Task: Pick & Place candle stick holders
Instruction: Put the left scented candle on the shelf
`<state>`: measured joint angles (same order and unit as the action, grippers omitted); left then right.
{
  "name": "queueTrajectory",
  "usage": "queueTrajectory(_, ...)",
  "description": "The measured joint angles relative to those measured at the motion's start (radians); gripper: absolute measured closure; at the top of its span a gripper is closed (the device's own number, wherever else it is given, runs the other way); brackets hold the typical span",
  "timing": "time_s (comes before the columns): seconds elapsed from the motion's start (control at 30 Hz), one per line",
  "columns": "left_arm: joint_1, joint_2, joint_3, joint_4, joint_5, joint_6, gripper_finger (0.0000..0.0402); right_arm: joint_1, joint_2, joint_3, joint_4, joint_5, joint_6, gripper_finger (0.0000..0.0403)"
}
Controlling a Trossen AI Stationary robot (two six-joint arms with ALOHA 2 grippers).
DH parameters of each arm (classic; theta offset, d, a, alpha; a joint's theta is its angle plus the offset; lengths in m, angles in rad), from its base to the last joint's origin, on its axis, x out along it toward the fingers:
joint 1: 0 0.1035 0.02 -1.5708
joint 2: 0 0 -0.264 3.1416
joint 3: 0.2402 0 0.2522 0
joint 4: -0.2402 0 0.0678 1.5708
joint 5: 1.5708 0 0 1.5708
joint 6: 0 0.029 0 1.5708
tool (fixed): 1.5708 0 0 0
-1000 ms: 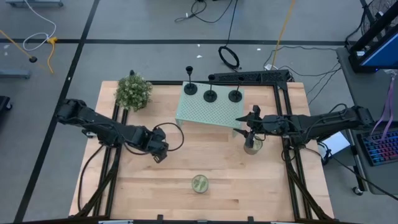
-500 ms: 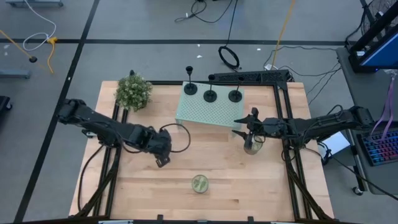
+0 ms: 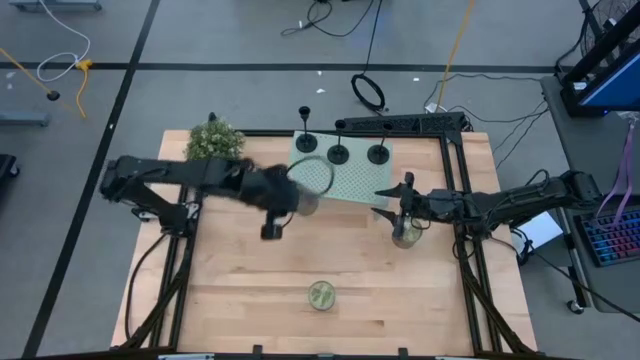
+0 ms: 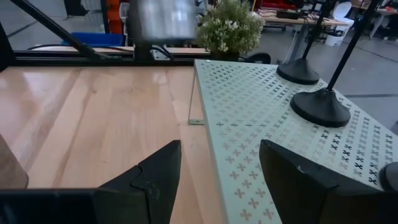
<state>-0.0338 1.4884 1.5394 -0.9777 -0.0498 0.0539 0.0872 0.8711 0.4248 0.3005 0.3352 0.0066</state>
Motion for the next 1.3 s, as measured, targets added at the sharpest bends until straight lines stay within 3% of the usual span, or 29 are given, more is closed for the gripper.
queueTrajectory(0.27,0.196,0.089,0.037,-0.016,0.047,0.189,0.0399,0.000,0.000,0.000,0.002,-0.007,0.007,0.0193)
queueTrajectory(0.47,0.295,0.098,0.042,-0.032,0.168,0.237,0.0396,0.000,0.000,0.000,0.002,-0.007,0.007,0.0193)
queueTrajectory(0.6,0.338,0.098,0.042,-0.030,0.188,0.251,0.0389,0.000,0.000,0.000,0.002,-0.027,0.002,0.0193)
queueTrajectory(1.1,0.353,0.163,0.045,-0.007,0.176,0.234,0.0387,0.000,0.000,0.000,0.017,-0.050,-0.030,0.0193)
queueTrajectory(1.3,0.352,0.162,0.044,-0.009,0.113,0.195,0.0378,0.000,0.000,0.000,0.017,-0.050,-0.045,0.0193)
